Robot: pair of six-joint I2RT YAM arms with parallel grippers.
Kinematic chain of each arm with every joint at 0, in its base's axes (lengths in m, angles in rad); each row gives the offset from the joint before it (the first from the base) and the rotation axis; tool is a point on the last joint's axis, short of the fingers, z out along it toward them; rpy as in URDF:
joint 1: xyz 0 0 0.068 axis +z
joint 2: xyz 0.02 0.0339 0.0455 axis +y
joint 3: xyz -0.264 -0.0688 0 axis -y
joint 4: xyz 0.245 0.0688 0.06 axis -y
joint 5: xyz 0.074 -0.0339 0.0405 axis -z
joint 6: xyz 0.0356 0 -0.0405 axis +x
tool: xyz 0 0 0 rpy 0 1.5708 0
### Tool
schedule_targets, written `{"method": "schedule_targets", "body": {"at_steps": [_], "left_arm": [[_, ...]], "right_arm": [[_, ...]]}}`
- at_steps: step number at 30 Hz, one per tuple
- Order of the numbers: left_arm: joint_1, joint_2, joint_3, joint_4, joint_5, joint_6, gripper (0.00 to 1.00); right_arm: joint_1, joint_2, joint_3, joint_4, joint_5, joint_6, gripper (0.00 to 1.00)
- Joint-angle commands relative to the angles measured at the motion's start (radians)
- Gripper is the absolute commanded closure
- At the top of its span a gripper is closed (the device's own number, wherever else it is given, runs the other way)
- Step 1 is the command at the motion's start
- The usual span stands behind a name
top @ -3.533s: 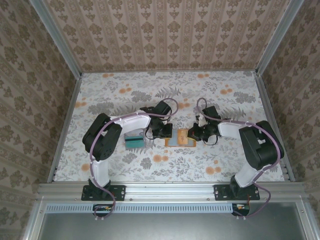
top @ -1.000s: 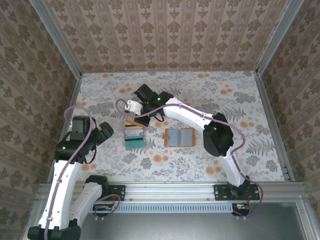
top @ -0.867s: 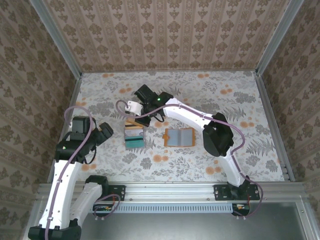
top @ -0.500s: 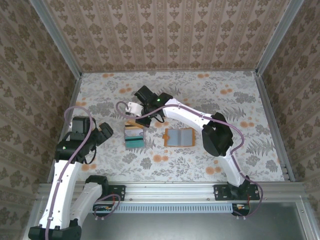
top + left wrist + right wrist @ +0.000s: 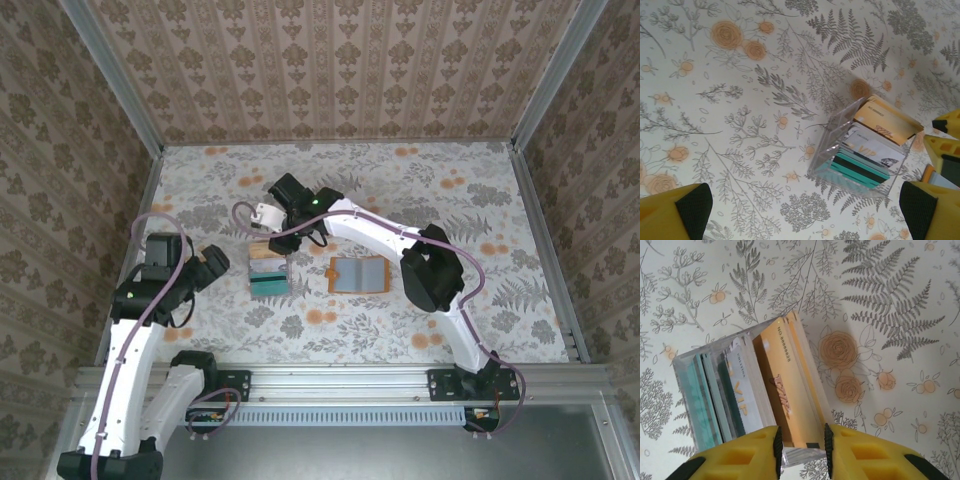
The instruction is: Take the credit cards out of the card holder
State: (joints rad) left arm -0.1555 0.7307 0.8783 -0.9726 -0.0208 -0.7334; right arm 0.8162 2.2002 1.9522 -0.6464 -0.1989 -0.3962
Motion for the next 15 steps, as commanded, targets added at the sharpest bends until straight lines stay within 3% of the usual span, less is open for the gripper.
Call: {"method": "schedule_targets", "body": {"at_steps": [1, 7, 15], "left_arm": [[0.007, 0.016, -0.012, 0.067, 0.065, 0.021, 0.03], [-0.053, 0.093, -0.024, 0.197, 0.123, -0.001, 0.09], [-0.292, 0.308, 0.012, 0.370, 0.070, -0.070, 0.16]], "right_arm": [[-0.004, -0.088, -0.063, 0.067, 0.051, 0.070, 0.66], [-0.046, -0.258, -0.279, 0.209, 0.073, 0.230, 0.65], [-0.117, -0.510, -0.588, 0.266, 0.168, 0.420, 0.64]]}}
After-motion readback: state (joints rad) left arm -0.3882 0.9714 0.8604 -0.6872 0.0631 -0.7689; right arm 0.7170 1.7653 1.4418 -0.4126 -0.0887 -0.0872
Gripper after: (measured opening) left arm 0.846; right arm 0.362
